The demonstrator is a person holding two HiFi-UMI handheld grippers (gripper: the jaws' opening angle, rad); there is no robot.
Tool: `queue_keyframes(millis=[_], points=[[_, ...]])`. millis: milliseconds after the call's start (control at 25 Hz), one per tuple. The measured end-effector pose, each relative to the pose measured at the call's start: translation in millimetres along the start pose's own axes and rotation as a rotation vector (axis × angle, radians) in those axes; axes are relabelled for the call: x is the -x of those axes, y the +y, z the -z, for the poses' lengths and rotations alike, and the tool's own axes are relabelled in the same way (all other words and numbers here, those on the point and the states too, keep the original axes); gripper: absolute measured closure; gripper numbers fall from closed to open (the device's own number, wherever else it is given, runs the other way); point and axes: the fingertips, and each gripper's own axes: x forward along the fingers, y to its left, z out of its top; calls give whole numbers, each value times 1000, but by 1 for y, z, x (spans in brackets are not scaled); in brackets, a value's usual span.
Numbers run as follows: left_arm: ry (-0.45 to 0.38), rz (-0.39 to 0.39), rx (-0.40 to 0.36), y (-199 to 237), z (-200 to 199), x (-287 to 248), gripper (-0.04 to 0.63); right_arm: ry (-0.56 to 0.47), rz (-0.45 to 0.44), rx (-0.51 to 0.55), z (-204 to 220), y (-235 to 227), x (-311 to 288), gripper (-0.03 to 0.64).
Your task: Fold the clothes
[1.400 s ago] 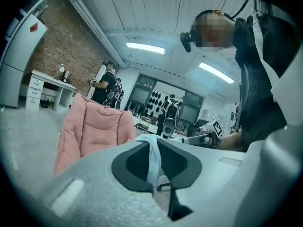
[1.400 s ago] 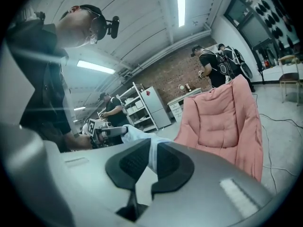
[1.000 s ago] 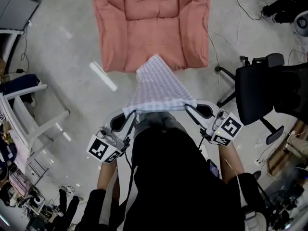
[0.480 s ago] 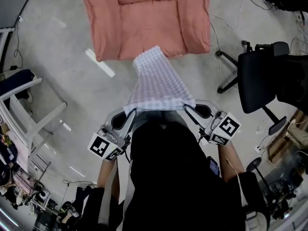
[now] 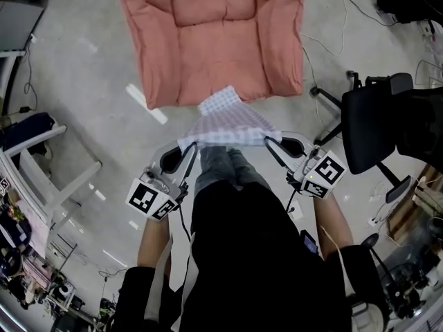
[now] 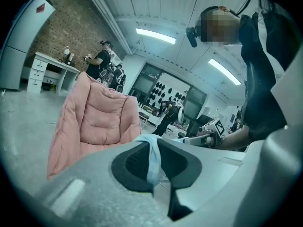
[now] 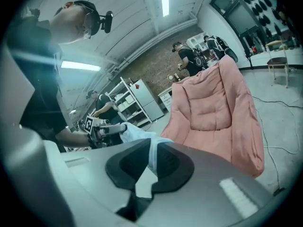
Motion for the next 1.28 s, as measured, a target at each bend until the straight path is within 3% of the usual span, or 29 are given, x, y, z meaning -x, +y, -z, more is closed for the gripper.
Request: queue_keyframes(millis=[360,600,960,1280], points=[[13,49,-102,76,-74,-65,561,-54,57,27,-80,-65,-56,604],[31,79,-115,140,-116,-109,561,-67,105,28,-127,-114,-105,604],[121,107,-95,245,-118,-180,561,-33,183,-9,-146,-203,-180,604],[174,92,-69,309,-103,-238,560,3,225,-33,-144,-277,-222,604]])
